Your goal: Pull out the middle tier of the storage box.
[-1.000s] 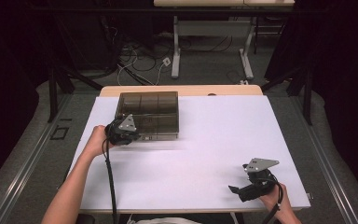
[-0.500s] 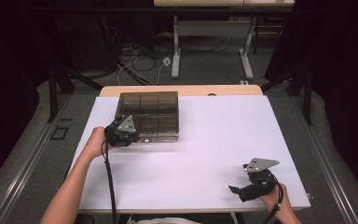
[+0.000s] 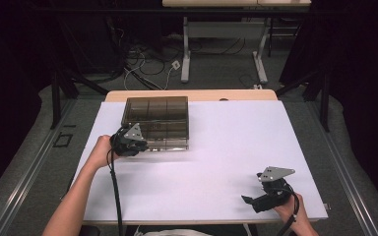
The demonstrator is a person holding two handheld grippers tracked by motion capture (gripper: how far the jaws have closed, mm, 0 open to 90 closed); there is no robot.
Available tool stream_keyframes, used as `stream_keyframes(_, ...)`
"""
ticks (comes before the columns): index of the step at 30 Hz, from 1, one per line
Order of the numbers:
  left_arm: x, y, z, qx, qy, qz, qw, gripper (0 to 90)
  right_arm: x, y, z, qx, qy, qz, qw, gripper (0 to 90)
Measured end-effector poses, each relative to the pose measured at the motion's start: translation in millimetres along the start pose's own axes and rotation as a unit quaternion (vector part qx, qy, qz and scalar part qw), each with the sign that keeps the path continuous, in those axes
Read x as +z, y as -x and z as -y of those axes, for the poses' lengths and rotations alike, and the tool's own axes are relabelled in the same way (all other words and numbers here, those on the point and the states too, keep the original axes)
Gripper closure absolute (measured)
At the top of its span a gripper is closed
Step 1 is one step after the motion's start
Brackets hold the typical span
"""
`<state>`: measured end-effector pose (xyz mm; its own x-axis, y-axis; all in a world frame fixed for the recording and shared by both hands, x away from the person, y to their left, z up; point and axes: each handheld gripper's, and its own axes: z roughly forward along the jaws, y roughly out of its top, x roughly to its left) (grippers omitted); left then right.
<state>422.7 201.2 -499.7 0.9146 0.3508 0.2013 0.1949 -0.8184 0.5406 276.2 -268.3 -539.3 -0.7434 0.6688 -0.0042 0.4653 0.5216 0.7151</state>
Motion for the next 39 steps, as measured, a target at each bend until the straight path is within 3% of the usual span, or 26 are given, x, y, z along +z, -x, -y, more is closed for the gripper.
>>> stream_keyframes(26, -0.4, 2.9, 1.3, -0.009, 0.000, 0.012, 0.9999, 76.2, 1.1, 0.0, 0.5, -0.001, 0.005, 0.001, 1.0000, 2.6)
stream_keyframes(28, -0.5, 3.0, 0.9, -0.010, -0.001, 0.006, 0.9999, 71.5, 0.7, 0.0, 0.4, 0.000, 0.003, 0.001, 1.0000, 2.6)
stream_keyframes(35, -6.1, 4.5, 0.8, -0.029, 0.003, -0.016, 0.9994, 40.2, -0.2, -0.2, 0.3, 0.001, 0.000, 0.000, 1.0000, 2.6)
stream_keyframes(39, -8.7, 3.8, 2.6, -0.046, 0.011, -0.016, 0.9987, 32.2, -0.2, -0.4, 0.3, 0.001, 0.000, 0.000, 1.0000, 2.6)
